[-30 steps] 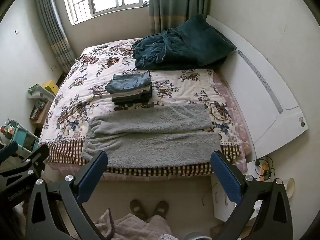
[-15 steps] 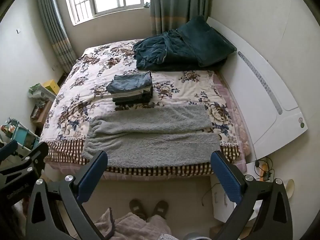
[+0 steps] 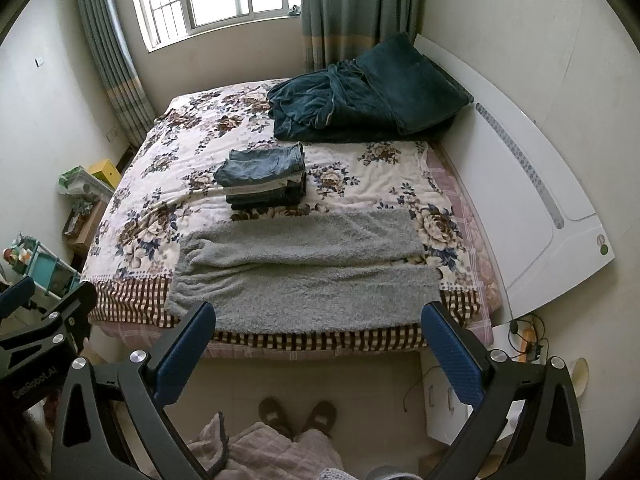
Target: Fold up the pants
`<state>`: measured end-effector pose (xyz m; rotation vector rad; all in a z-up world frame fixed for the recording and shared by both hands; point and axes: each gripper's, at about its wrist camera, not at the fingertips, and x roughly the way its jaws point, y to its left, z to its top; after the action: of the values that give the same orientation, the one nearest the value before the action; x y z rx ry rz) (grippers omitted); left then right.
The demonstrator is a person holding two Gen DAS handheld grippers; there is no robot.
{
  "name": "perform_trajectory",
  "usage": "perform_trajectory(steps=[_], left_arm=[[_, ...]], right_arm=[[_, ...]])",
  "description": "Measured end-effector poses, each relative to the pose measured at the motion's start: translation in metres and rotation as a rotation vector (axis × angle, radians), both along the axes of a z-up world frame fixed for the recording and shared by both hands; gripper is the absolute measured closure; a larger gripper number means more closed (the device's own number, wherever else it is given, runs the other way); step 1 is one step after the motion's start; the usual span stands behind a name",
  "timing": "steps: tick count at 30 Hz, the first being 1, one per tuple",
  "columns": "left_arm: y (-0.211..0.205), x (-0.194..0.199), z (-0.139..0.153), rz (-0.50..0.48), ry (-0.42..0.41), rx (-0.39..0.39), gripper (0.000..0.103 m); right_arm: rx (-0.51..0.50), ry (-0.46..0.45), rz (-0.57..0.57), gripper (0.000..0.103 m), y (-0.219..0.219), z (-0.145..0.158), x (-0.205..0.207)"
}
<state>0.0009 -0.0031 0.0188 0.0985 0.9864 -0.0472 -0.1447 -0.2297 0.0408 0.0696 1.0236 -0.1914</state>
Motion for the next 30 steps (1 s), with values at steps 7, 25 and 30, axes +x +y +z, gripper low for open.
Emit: perform_trajectory(steps=[7, 25, 30], left_arm=[[-0.0056, -0.0032, 0.0001, 0.0, -0.004, 0.0, 0.0], [-0.0099, -0.0076, 0.0023, -0.001, -0.009, 0.002, 0.0], [-0.0118, -0.0086, 0.0047, -0.001, -0.012, 0.002, 0.0]], right_arm=[[-0.001, -0.001, 0.002, 0.0, -0.0054, 0.0024, -0.0006], [0.0, -0.006, 0.0, 0.0, -0.0044, 0.006, -0.0063], [0.001, -0.005, 0.0, 0.0, -0.0052, 0.0059, -0.0061]])
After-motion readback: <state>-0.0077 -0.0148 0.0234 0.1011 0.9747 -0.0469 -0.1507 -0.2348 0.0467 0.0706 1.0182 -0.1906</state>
